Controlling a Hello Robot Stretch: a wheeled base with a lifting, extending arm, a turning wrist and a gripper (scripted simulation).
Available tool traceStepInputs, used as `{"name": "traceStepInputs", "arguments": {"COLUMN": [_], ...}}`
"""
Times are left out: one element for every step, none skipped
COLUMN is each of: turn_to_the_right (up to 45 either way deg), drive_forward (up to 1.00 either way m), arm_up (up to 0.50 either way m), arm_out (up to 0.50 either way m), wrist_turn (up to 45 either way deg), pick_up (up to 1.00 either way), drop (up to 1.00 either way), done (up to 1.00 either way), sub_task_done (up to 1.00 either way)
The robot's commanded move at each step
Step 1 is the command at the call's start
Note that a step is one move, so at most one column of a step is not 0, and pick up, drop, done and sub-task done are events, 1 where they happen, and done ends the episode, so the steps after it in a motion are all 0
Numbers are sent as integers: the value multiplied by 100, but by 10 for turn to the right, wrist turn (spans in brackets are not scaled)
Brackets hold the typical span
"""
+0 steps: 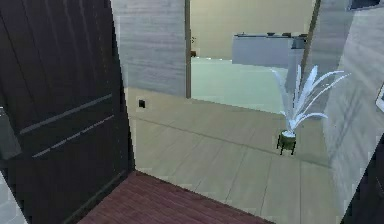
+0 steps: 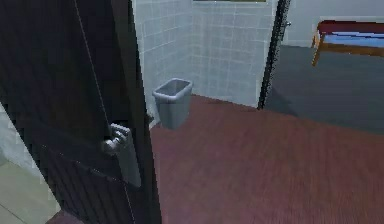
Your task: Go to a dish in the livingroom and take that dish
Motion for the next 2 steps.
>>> {"name": "traceStepInputs", "arguments": {"turn_to_the_right": [0, 60], "drive_forward": [100, 0], "arm_up": [0, 0], "arm_out": [0, 0], "wrist_turn": [0, 0], "pick_up": [0, 0], "drop": [0, 0], "done": [0, 0], "sub_task_done": [0, 0]}}
